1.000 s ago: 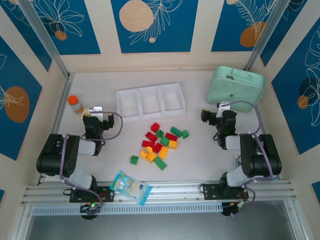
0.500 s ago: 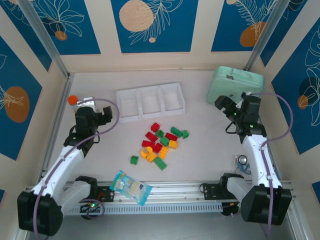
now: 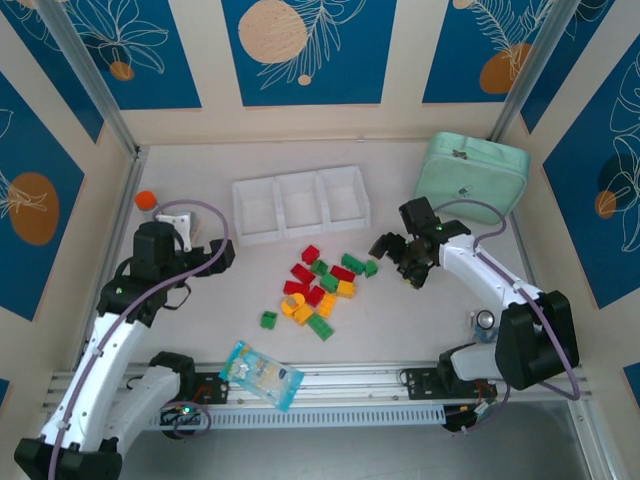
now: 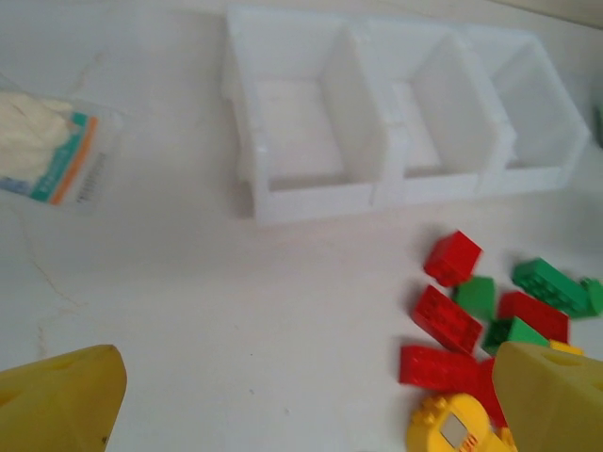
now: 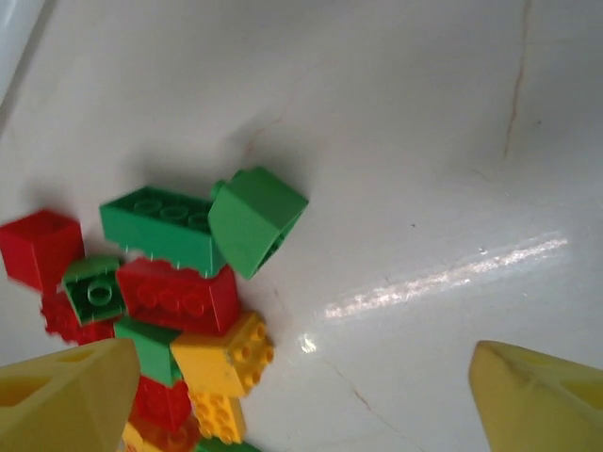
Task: Sort the legos into containers by color
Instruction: Pick up the lego from the center of the table.
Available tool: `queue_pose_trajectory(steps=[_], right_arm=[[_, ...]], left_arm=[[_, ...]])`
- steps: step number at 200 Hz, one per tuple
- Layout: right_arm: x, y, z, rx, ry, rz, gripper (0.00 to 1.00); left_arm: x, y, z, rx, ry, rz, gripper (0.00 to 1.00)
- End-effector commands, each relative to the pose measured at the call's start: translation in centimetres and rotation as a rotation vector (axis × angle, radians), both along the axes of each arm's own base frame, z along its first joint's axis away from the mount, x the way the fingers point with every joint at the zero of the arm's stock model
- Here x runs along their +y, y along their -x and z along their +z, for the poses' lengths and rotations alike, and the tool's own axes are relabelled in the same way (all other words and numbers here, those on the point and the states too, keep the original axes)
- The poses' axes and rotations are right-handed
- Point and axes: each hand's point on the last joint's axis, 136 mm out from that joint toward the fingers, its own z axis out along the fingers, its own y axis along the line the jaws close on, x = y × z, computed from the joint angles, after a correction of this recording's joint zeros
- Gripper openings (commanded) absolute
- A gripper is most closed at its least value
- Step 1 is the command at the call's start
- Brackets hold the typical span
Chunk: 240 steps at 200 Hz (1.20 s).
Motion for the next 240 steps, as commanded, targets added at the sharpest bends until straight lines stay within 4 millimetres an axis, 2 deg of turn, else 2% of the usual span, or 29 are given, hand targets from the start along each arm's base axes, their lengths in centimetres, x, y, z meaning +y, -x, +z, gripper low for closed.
queue_pose_trajectory(steps=[1, 33, 58, 85, 105, 140, 207, 240], right_arm=[[-0.8, -0.2, -1.4, 0.036, 0.026, -0.243, 0.89], [0.2, -1.4, -3.0, 0.066, 0.075, -0.314, 0.86], [1.3, -2.7, -3.6, 0.084, 0.098, -0.321, 0.86], [1.7, -3.1, -4.1, 0.085, 0.133, -0.346, 0.83], [2.1, -3.3, -4.6, 0.096, 0.156, -0.338, 0.82], [2.6, -3.1, -5.4, 0.104, 0.189, -0.324, 0.74], [2.4, -2.5, -6.2, 0.097, 0.224, -0.298, 0.67], [2.6, -2.6, -6.7, 0.091, 0.227, -0.28, 0.6]], left_arm=[[-1.6, 2.5, -1.3, 0.068, 0.068, -0.088, 0.99], [-2.0, 3.0, -0.6, 0.034, 0.099, -0.111, 0.99], [-2.2, 3.4, -0.6, 0.035, 0.092, -0.131, 0.99], [-2.0, 3.8, 0.0, 0.021, 0.084, -0.127, 0.99], [-1.9, 4.1, 0.2, 0.023, 0.078, -0.134, 0.99], [-1.9, 4.2, 0.1, 0.016, 0.077, -0.133, 0.99], [-1.7, 4.0, -0.1, 0.007, 0.078, -0.12, 0.99], [-1.6, 3.9, -0.2, 0.009, 0.072, -0.112, 0.99]])
